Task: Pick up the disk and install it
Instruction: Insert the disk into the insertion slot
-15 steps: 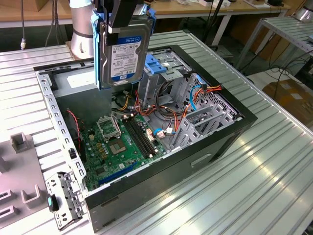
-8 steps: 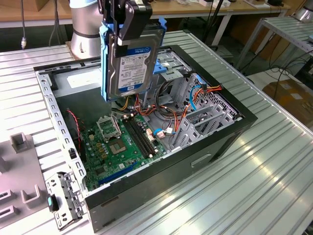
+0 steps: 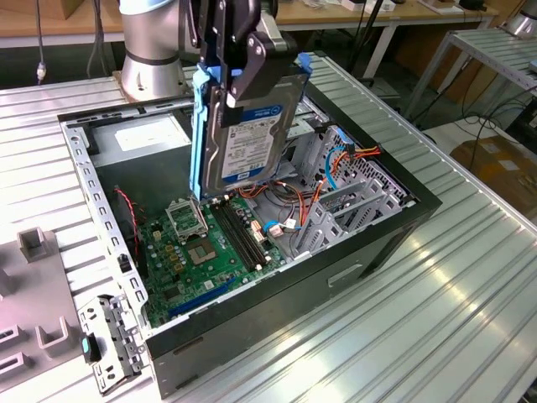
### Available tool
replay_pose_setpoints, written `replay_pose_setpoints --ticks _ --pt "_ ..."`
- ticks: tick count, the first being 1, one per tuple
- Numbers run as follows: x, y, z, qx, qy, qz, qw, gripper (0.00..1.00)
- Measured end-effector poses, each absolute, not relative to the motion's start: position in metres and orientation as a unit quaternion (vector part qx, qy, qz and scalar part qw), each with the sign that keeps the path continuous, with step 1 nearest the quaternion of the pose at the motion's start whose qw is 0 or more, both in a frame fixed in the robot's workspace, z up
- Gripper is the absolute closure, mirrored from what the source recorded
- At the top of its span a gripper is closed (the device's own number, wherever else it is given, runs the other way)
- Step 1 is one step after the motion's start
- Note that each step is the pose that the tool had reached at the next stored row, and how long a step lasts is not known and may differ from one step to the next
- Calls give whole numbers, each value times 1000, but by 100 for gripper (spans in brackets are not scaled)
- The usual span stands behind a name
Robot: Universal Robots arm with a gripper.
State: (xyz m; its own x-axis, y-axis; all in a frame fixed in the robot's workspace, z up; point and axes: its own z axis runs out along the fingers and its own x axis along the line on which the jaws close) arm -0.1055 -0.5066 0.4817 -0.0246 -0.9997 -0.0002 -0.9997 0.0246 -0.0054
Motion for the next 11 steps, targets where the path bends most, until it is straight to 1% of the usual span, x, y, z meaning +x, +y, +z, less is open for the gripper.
replay_pose_setpoints --ticks 11 --pt "-52 -510 481 -699 715 -2 2 63"
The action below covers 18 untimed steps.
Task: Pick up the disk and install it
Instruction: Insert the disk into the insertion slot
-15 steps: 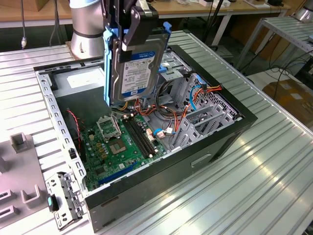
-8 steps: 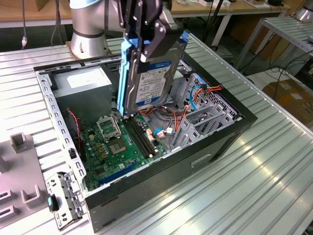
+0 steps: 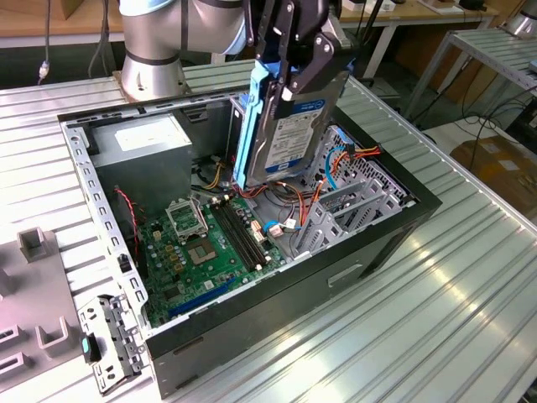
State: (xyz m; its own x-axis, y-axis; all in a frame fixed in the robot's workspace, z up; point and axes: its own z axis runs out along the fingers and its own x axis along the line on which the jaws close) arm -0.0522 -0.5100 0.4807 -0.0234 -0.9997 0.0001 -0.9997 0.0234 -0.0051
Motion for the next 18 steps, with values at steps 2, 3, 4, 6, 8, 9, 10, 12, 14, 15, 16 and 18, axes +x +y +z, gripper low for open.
replay_pose_setpoints --ticks 2,3,4,6,8,9,10,12,14,15,16,18 --pt "-50 -514 480 -699 715 -2 2 63" --pt "-50 -517 480 -699 715 -2 2 63" --pt "-50 -520 480 -699 715 -2 2 63" --pt "-49 -528 480 -699 715 -2 2 63" --pt "-48 -536 479 -699 715 -2 2 63" --pt "-47 -543 479 -699 715 -2 2 63" --pt "-46 -545 479 -699 715 -2 2 63" --pt "-44 -547 479 -699 715 -2 2 63" --pt "-37 -547 479 -699 715 -2 2 63" --pt "-33 -547 479 -699 715 -2 2 63" --pt "-29 -547 479 -699 715 -2 2 63" --pt "-19 -547 479 -699 715 -2 2 63"
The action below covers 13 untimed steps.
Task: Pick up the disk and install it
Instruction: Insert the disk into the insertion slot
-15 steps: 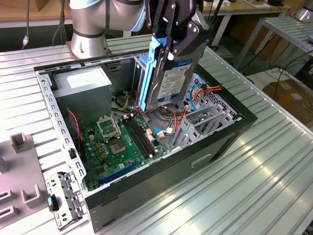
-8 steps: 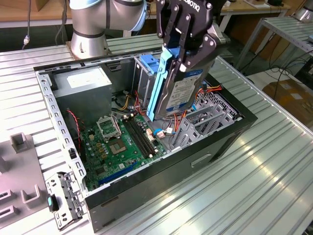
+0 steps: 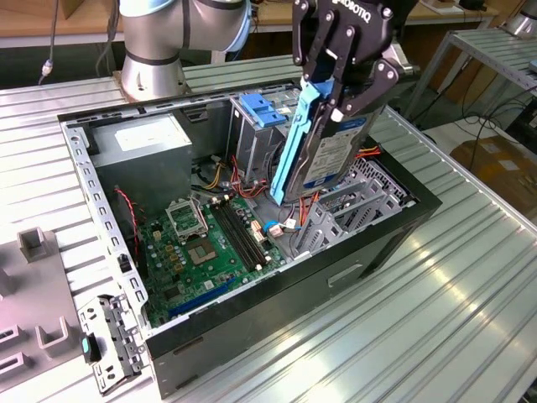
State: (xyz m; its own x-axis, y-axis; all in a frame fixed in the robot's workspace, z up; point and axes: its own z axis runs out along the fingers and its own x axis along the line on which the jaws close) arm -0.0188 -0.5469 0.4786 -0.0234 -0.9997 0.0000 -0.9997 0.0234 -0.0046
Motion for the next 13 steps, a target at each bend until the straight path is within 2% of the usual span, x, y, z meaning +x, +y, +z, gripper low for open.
replay_pose_setpoints --ticks 13 --pt "-8 -547 479 -699 715 -2 2 63"
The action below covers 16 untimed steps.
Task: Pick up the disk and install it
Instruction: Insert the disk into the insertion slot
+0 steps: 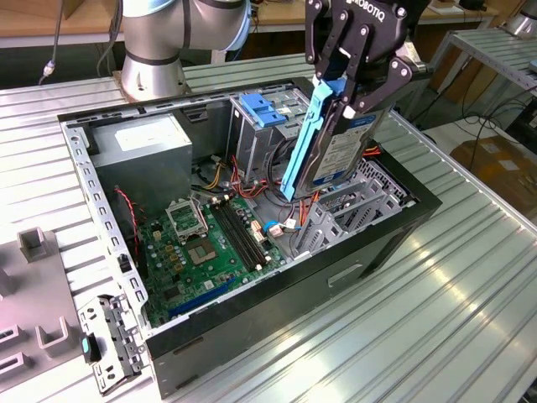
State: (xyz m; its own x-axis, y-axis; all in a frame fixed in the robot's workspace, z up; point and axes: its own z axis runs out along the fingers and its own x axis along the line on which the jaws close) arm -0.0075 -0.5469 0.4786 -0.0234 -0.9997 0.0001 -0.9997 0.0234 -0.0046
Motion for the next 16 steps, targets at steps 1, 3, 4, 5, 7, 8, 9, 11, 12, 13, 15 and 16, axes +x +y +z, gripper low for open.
replay_pose_setpoints --ticks 1,3,4,5,7,8,9,11,12,13,15,16 --pt "-7 -547 479 -699 715 -2 2 63" --pt "-2 -547 479 -699 715 -2 2 63" --pt "3 -547 478 -699 715 -2 2 63" --pt "5 -547 478 -699 715 -2 2 63" --pt "9 -547 478 -699 715 -2 2 63" --pt "10 -548 478 -699 715 -2 2 63" --pt "11 -551 477 -699 715 -2 2 63" --pt "15 -555 476 -699 715 -2 2 63" --pt "20 -556 475 -699 715 -2 2 63" --pt "24 -557 475 -699 715 -2 2 63" --pt "34 -557 474 -699 715 -2 2 63" --pt "37 -557 473 -699 715 -2 2 63"
